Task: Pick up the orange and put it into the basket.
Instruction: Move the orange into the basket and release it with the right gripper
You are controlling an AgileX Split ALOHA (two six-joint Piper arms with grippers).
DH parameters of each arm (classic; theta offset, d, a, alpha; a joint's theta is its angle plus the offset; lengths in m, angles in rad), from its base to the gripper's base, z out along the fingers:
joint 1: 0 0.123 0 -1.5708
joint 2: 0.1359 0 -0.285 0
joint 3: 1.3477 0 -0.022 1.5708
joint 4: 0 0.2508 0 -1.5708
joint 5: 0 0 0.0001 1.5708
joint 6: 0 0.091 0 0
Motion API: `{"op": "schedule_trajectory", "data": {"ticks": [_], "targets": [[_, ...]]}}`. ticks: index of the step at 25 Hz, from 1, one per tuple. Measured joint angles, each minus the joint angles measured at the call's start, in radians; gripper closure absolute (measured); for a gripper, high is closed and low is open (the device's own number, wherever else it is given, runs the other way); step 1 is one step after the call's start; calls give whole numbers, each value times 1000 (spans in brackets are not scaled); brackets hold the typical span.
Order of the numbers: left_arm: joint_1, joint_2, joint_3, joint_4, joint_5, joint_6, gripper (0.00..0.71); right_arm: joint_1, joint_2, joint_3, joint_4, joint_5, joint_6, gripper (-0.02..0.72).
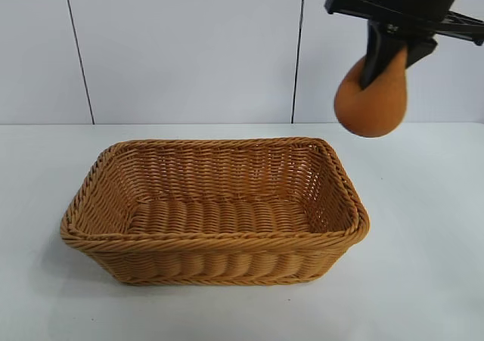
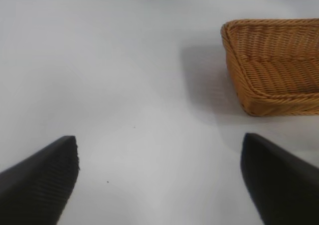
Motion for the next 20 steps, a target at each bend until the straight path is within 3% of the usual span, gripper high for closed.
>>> {"op": "schedule_trajectory", "data": {"ticks": [6,13,20], "targets": [[0,0,0,0,0,0,80,121,79,0,7,-91,29,669],[0,0,0,0,0,0,80,156,223,0,10,-215,29,669],[0,0,0,0,0,0,80,156,301,0,8,-220,30,669]]}}
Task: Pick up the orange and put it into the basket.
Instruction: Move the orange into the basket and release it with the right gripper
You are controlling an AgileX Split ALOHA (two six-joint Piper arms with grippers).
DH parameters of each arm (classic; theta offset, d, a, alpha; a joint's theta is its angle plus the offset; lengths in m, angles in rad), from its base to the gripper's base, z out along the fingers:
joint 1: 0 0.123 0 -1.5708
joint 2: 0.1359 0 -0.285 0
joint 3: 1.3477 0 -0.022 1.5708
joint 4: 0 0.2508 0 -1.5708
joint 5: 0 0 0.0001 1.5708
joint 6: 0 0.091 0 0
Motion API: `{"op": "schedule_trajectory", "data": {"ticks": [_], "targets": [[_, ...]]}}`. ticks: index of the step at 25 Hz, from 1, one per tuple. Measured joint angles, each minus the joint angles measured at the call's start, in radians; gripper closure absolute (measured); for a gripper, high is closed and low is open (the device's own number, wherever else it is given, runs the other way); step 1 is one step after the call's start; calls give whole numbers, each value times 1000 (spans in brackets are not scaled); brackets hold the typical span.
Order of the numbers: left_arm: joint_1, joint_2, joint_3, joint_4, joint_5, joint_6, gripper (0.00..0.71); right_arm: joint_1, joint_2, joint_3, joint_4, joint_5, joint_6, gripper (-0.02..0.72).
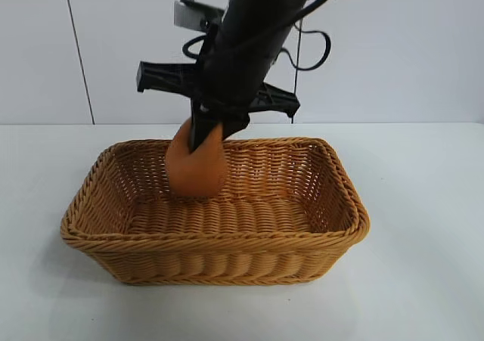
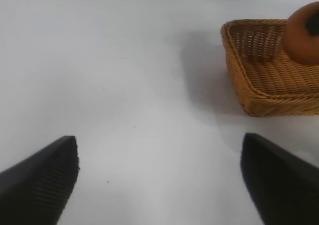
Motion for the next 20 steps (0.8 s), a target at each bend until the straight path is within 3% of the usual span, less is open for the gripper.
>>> {"op": "schedule_trajectory", "data": {"ticks": [3,5,8,10,12,17,20], "targets": [[0,0,0,0,0,0,80,0,-1,0,0,3,0,669],[0,0,0,0,0,0,80,0,-1,0,0,19,0,629],[0,0,0,1,0,0,80,0,-1,0,0,44,0,454],[0,0,0,1,0,0,80,0,-3,0,0,60,0,297],[0,0,0,1,2,0,80,0,-12,0,0,78,0,212],[0,0,0,1,2,0,80,0,-78,0,-3,97,0,164],[0,0,0,1,2,0,80,0,-120,-29,-14,170,0,163]]}}
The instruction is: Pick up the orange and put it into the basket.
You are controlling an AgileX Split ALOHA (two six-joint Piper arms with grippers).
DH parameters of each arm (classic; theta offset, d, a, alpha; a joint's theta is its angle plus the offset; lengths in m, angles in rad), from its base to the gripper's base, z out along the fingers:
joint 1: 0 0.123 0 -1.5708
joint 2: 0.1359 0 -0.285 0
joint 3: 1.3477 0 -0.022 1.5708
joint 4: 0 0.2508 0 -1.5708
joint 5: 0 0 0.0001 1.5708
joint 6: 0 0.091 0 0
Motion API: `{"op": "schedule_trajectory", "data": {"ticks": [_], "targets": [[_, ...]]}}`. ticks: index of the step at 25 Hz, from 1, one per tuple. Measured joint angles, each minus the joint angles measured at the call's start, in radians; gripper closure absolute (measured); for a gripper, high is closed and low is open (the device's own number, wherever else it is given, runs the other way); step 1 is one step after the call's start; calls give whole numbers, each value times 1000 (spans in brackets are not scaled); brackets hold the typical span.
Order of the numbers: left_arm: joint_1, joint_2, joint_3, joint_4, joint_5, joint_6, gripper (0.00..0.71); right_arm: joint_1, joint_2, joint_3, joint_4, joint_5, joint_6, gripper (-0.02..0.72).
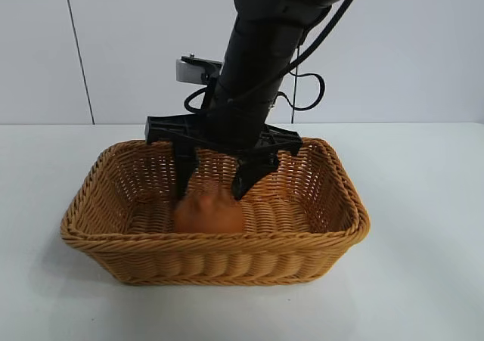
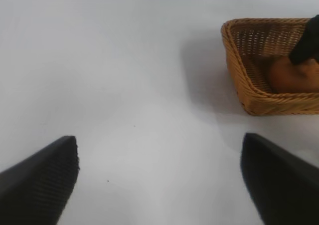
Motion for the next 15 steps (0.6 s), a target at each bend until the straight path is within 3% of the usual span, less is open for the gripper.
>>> {"op": "schedule_trajectory", "data": {"ticks": [6,11,15], "targets": [[0,0,0,0,0,0,80,-6,-10,-201,-145,299,7,159],[0,0,0,0,0,0,80,-88,-13,-299,-174,327,42,159],[0,0,0,0,0,0,80,-183,-13,-303,-179,333,28,159]]}}
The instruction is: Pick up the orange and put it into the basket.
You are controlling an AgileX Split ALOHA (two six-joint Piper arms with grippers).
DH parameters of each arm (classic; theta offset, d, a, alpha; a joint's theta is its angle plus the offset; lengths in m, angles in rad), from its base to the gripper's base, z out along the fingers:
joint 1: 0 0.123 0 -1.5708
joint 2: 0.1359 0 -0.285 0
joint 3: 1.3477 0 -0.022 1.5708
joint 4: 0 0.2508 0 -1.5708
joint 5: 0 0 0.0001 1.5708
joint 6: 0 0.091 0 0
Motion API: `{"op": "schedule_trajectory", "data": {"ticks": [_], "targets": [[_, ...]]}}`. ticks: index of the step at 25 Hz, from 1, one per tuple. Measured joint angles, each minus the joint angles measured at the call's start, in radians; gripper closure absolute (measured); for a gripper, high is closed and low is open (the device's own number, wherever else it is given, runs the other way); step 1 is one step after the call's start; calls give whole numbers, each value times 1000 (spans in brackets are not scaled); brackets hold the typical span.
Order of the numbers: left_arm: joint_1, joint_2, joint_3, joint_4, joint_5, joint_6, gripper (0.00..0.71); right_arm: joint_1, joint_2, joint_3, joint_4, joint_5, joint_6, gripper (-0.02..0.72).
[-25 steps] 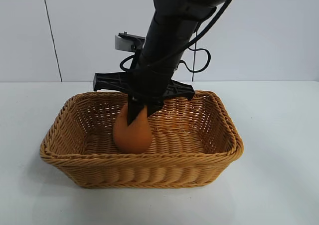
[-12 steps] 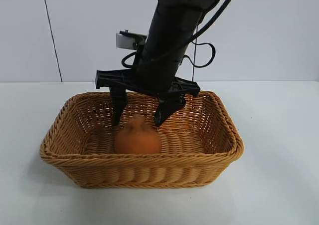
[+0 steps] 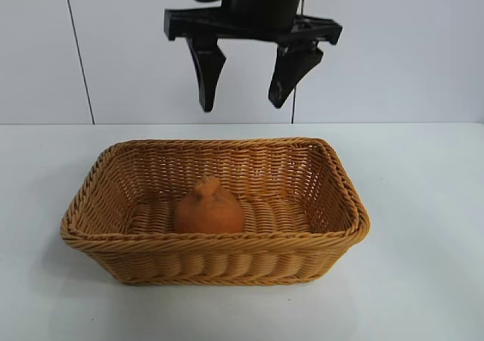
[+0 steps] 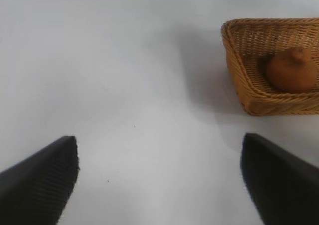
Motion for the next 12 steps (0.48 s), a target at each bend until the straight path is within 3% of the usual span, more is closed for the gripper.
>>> {"op": "schedule_trajectory", "data": {"ticks": [12], "targets": [[0,0,0,0,0,0,80,-328,0,0,-16,2,-103,159]]}}
